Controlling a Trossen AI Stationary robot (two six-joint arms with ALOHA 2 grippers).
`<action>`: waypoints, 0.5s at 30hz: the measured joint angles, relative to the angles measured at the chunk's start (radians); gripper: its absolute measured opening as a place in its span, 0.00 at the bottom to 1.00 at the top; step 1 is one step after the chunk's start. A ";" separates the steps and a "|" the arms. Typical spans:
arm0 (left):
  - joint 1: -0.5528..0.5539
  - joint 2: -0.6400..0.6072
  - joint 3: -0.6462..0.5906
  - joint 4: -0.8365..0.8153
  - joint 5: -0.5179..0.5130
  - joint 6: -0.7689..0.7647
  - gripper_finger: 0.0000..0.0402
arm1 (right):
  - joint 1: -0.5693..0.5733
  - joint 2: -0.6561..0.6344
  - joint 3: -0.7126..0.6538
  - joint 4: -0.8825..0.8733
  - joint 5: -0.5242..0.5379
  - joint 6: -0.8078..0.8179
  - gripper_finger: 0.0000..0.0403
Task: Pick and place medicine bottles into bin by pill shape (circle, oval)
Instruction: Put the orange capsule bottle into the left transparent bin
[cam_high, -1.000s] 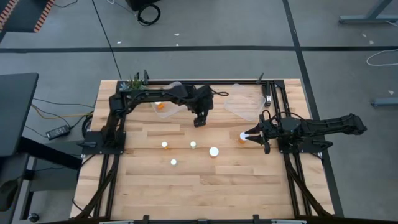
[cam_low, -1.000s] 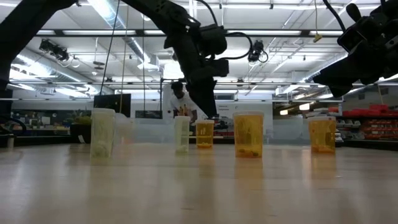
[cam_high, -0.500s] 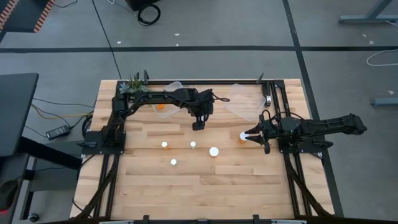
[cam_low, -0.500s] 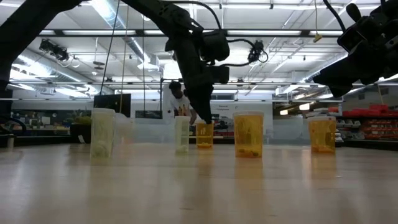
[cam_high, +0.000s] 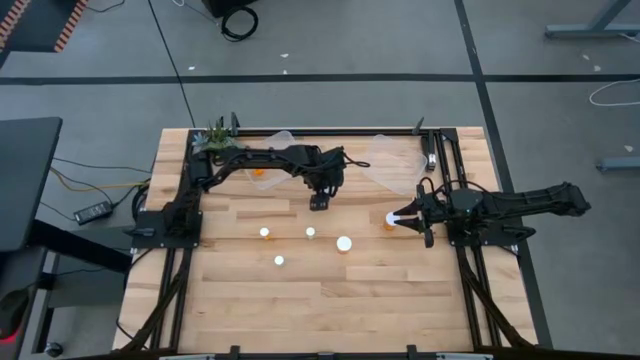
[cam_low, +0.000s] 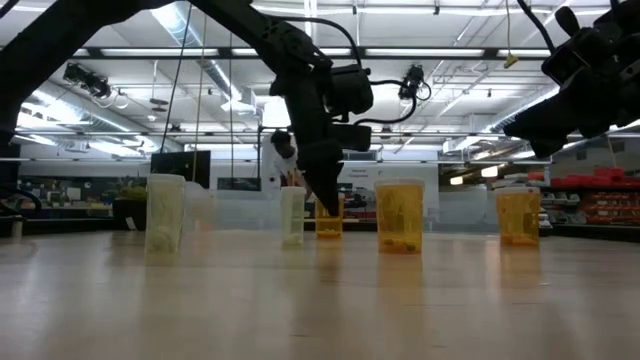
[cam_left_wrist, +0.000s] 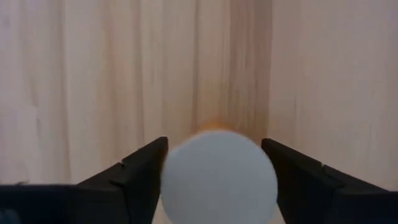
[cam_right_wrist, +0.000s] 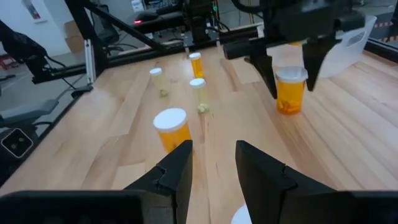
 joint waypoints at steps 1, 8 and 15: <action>0.000 0.000 -0.001 -0.006 0.000 0.000 0.63 | 0.000 0.002 0.000 -0.001 0.000 0.000 0.32; 0.000 0.002 0.000 0.000 0.003 0.012 0.51 | 0.000 0.010 0.000 0.000 0.000 0.000 0.32; 0.005 -0.005 0.000 -0.044 0.000 0.016 0.57 | 0.000 0.010 0.000 -0.001 0.000 0.000 0.32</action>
